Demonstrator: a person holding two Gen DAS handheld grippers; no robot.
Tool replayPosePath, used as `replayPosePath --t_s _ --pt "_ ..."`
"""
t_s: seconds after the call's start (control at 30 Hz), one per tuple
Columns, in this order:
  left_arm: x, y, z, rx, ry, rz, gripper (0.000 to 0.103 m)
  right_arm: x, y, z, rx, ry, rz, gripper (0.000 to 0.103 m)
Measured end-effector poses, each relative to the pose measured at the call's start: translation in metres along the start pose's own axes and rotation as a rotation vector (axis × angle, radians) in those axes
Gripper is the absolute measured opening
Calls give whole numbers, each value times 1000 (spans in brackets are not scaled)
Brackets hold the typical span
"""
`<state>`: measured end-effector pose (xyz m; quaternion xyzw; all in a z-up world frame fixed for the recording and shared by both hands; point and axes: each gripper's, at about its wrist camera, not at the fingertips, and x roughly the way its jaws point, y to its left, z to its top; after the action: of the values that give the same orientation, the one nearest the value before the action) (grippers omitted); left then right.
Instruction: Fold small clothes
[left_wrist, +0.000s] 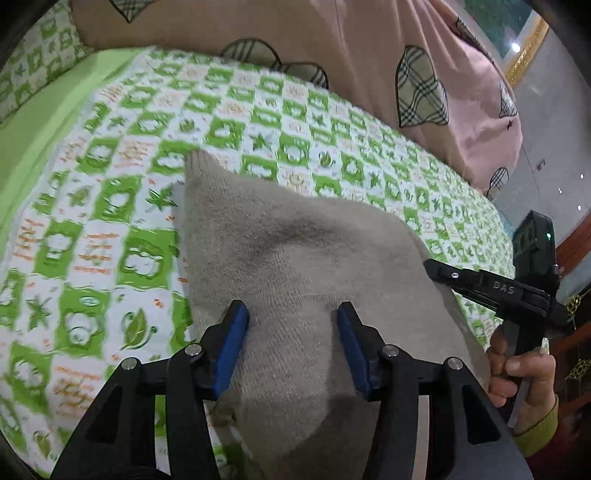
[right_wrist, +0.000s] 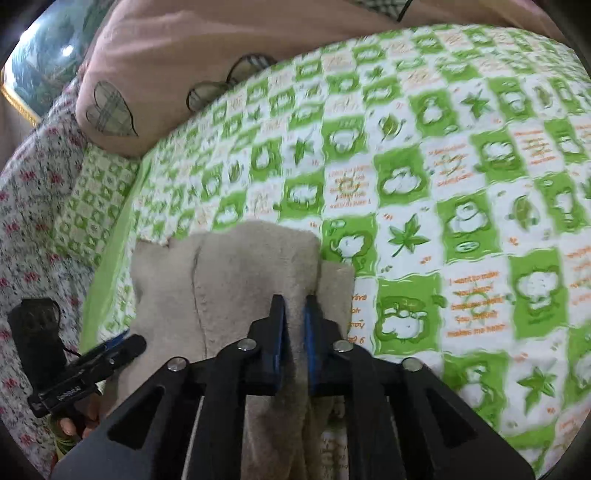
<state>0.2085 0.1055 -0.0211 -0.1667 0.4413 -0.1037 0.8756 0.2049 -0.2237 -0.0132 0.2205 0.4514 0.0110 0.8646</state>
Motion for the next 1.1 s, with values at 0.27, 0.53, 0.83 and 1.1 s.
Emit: replayPosePath --t_s 0.27,0.53,0.83,1.1 --pt "-84 -36 -50 12 -119 -163 49 -80 35 -36 -108 -95 82 15" --pt "-60 -32 -84 -24 -58 -156 35 -49 52 -90 -187 19 19 15" --pt "-60 -42 -94 18 -72 -94 28 -25 25 -82 -124 19 18 4" --pt "-112 -54 -141 37 -107 -127 43 -83 44 -130 -216 -13 50 9"
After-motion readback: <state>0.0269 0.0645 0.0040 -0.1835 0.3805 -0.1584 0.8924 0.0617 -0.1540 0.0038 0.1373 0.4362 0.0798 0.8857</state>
